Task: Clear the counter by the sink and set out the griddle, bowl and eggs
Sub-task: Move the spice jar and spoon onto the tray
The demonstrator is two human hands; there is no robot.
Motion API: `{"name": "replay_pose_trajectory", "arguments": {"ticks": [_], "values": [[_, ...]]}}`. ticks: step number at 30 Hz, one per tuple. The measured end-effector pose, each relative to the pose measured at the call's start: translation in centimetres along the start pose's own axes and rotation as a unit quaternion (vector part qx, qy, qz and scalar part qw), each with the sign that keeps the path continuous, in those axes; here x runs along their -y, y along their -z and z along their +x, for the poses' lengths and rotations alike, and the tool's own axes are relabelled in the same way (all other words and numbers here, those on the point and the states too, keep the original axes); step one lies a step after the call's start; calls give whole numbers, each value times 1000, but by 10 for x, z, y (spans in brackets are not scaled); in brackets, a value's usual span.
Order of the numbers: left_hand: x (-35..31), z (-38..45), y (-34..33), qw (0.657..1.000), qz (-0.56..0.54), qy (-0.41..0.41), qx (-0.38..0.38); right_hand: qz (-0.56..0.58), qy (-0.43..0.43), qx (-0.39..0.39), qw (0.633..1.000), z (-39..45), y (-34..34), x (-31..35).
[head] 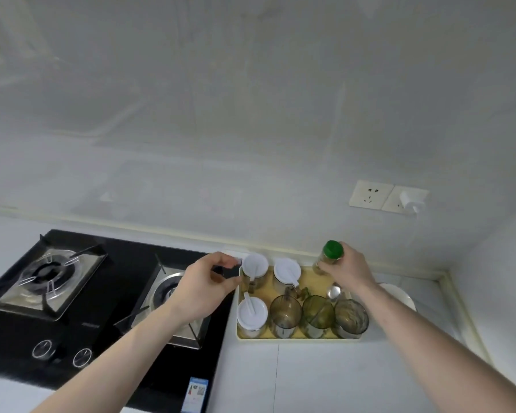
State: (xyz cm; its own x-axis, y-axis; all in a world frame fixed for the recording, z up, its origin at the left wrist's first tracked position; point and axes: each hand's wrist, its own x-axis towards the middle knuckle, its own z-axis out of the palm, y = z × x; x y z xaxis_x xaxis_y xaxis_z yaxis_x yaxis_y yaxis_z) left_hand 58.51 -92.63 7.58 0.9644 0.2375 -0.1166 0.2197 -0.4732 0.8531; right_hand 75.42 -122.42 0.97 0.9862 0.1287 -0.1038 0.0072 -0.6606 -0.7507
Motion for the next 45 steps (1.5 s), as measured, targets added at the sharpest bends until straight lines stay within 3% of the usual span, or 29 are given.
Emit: {"name": "replay_pose_trajectory", "arguments": {"ticks": [5, 9, 15, 21, 25, 29, 31, 34, 39, 45], "values": [[18, -11, 6, 999, 26, 19, -6, -92, -46, 32, 994, 36, -17, -11], [31, -21, 14, 999, 31, 30, -22, -191, -77, 94, 974, 53, -36, -15], [45, -38, 27, 998, 8, 54, -38, -289, -109, 120, 944, 54, -55, -16], [52, -51, 37, 996, 24, 58, -56, -319, -107, 141, 931, 54, -63, -19], [53, -58, 43, 997, 22, 46, -62, -288, -104, 136, 942, 46, -56, -9], [54, -77, 55, 996, 18, 44, -81, -195, 18, 32, 980, 15, -54, 28], [61, -96, 65, 995, 20, 38, -95, -135, 103, 28, 985, -16, -66, 58], [76, -130, 84, 992, 39, 38, -110, -77, 170, 124, 974, -72, -97, 107], [114, -197, 129, 977, 85, 87, -177, -39, 283, 269, 920, -160, -167, 182], [150, -276, 187, 949, 83, 130, -275, -38, 357, 348, 866, -229, -239, 254]]}}
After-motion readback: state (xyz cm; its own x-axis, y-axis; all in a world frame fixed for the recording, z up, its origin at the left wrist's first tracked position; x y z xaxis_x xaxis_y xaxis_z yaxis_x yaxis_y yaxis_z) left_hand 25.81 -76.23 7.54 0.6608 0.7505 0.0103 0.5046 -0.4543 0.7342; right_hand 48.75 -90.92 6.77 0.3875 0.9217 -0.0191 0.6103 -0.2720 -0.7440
